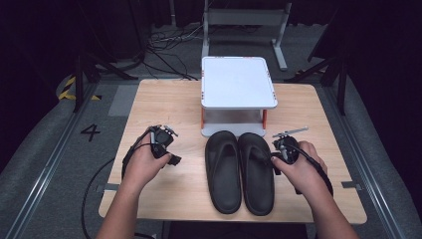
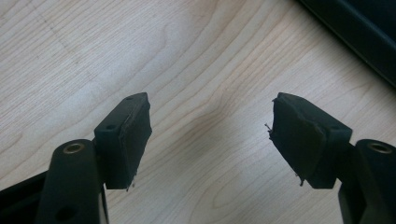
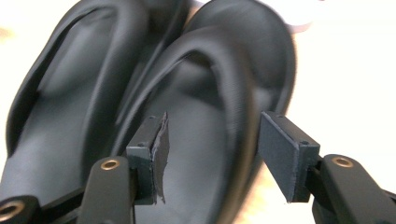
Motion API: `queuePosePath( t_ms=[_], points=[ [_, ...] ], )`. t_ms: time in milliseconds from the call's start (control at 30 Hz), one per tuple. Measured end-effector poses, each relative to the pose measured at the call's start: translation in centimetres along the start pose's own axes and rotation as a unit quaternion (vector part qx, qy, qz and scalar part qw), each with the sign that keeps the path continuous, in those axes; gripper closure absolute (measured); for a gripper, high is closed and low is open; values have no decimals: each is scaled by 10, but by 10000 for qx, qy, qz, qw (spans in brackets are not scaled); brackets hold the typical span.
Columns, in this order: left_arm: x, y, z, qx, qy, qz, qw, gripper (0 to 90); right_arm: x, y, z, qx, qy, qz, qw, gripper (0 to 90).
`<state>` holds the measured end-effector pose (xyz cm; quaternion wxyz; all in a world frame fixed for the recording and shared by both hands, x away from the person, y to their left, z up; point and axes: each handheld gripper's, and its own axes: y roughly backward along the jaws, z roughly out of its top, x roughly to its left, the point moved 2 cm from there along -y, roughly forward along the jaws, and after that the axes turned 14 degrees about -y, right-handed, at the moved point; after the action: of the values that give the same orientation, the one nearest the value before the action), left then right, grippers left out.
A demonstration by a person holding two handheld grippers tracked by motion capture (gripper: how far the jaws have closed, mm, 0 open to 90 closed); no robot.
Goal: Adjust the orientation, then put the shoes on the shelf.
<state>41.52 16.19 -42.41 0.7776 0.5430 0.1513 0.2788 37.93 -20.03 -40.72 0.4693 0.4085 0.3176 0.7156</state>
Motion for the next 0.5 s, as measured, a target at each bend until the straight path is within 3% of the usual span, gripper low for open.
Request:
queuePosePath(
  t_ms=[267, 367, 500],
  points=[
    [-1, -1, -2, 27, 4, -12, 10000, 291, 30, -8, -11, 155, 425, 109, 9989, 409],
    [-1, 0, -5, 45, 16, 1, 10000, 291, 36, -15, -16, 396, 335, -6, 9987, 399],
    [-1, 1, -8, 54, 65, 3, 10000, 291, 41, -22, -18, 498, 337, 11, 9982, 399]
  ],
)
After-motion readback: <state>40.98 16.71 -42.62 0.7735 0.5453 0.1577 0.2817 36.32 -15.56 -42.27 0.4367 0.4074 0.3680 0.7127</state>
